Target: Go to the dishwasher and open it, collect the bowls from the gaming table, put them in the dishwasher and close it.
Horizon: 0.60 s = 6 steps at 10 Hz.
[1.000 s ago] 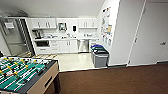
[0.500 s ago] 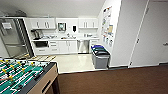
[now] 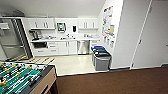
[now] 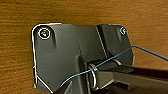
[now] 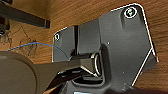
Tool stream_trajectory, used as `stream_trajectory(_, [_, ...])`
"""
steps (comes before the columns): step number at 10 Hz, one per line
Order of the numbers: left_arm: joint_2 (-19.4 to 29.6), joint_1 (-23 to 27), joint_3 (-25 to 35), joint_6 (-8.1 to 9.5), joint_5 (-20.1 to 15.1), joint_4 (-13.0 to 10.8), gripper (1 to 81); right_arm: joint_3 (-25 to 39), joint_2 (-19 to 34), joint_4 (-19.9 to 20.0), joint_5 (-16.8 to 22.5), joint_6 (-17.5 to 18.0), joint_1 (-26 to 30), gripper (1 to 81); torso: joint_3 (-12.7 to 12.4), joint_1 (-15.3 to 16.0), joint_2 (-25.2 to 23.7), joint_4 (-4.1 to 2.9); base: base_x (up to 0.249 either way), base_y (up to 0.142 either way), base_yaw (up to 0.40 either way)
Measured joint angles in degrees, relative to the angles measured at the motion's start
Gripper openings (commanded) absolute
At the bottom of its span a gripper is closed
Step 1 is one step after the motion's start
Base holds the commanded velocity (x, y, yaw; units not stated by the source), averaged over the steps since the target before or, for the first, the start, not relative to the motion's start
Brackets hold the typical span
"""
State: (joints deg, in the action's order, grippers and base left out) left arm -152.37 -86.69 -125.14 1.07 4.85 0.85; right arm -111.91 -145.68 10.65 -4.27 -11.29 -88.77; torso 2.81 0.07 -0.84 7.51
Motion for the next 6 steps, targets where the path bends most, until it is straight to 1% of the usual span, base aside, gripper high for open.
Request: stream_trajectory(6, [-0.35, 0.17, -0.13, 0.0, 0.1, 0.0, 81.1, 0.0, -0.29, 0.0, -0.11, 0.0, -0.1, 81.1, 0.0, 0.0, 0.0, 0.0, 0.214, 0.0, 0.0])
